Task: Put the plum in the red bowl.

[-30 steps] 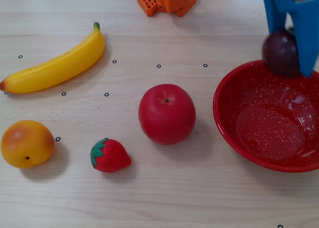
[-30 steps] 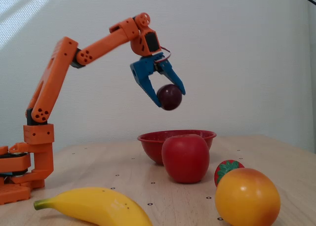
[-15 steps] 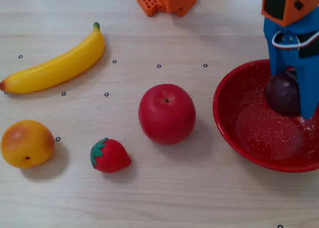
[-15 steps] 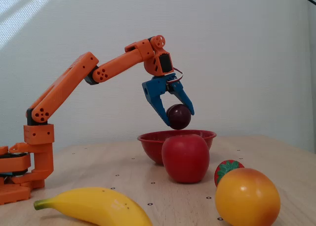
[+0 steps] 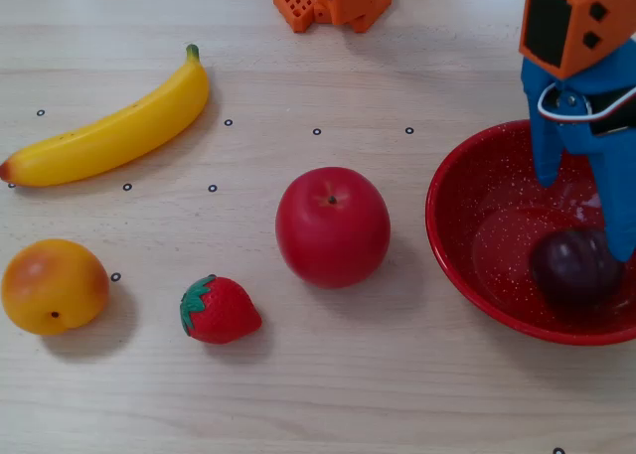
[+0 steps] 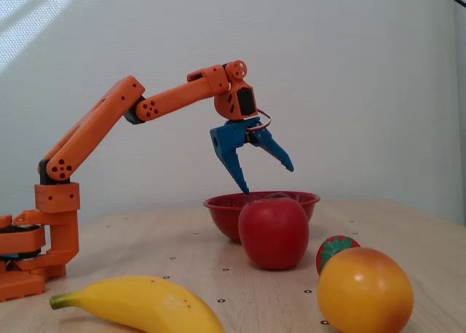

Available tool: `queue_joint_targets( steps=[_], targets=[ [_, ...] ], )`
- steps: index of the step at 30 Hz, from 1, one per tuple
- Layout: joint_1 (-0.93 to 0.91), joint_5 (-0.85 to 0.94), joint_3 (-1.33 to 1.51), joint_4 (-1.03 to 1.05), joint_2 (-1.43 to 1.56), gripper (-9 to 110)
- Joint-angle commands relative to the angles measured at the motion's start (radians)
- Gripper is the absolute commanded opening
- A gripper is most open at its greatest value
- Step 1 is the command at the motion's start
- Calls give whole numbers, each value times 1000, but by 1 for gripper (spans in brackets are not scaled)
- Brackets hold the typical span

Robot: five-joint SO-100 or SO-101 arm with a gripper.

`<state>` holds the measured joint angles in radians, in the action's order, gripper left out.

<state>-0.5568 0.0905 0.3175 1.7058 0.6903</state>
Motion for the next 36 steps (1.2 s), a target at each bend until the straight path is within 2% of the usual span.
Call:
queue_joint_targets(
  steps=[1,10,15,22,36],
  targets=[
    [18,-18,-20,-32,196,46],
    [55,-15,101,-46,469,39],
    [81,12,255,-35,684,26],
    [156,60,611,-78,994,0],
    [341,-61,1505,-322,1707,0]
  ],
)
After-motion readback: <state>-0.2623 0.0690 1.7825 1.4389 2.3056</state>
